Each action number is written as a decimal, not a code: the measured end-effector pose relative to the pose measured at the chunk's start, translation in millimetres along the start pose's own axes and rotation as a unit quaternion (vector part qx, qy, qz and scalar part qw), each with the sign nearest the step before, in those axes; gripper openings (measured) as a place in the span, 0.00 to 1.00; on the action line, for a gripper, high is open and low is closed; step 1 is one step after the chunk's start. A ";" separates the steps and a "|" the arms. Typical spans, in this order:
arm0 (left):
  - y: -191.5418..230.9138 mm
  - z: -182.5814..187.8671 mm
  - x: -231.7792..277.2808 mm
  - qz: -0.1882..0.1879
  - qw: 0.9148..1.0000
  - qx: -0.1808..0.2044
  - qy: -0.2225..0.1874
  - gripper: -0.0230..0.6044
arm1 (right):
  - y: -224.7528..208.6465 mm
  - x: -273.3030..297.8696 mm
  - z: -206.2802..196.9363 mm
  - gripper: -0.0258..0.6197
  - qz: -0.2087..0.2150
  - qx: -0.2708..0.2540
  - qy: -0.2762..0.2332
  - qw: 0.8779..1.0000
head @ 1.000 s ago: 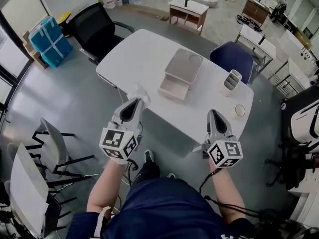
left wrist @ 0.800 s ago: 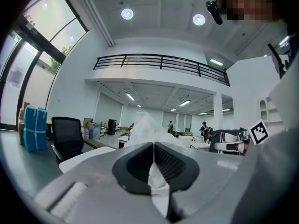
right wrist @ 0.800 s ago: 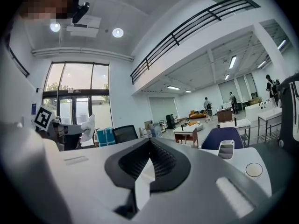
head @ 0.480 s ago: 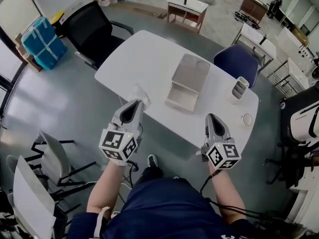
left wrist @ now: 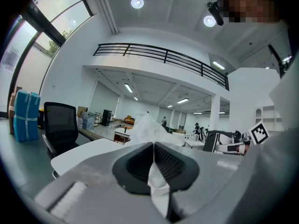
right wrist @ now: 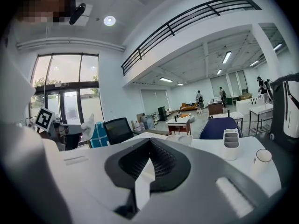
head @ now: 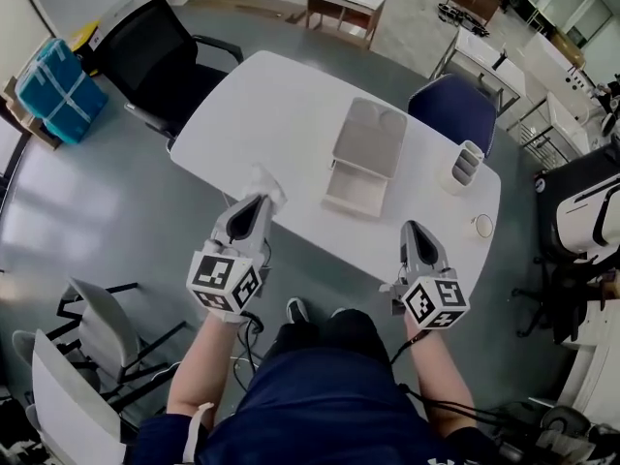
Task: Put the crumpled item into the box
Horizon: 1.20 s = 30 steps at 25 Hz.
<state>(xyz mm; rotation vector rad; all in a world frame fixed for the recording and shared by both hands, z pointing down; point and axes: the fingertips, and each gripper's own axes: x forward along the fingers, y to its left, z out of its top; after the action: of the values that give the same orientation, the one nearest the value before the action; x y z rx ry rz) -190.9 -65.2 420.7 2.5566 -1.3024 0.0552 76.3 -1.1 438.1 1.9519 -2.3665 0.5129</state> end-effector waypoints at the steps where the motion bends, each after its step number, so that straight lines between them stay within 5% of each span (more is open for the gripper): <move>1: 0.1 -3.6 5.3 -0.004 1.000 -0.003 0.004 0.05 | -2.5 0.9 -2.6 0.04 -0.003 0.000 0.003 1.000; 7: -3.5 -2.7 43.5 -0.023 1.000 -0.003 0.013 0.05 | -25.9 25.5 -6.2 0.04 -0.018 0.012 0.014 1.000; 18: 21.9 52.7 98.5 0.004 0.999 0.033 -0.012 0.05 | -46.0 94.2 35.5 0.04 0.013 0.021 -0.015 1.000; 25: -9.9 32.1 149.4 -0.037 0.996 0.074 0.040 0.05 | -77.2 118.6 42.0 0.04 0.016 0.035 -0.012 0.999; 30: -35.1 -4.3 177.3 -0.085 0.984 0.113 0.107 0.05 | -90.7 127.0 31.3 0.04 0.015 0.046 -0.003 0.999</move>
<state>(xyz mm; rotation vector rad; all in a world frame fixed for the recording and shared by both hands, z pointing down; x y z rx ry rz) -57.0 -184.3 444.6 2.7467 -1.0473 0.4540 142.2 -144.5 458.7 1.9589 -2.4219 0.6304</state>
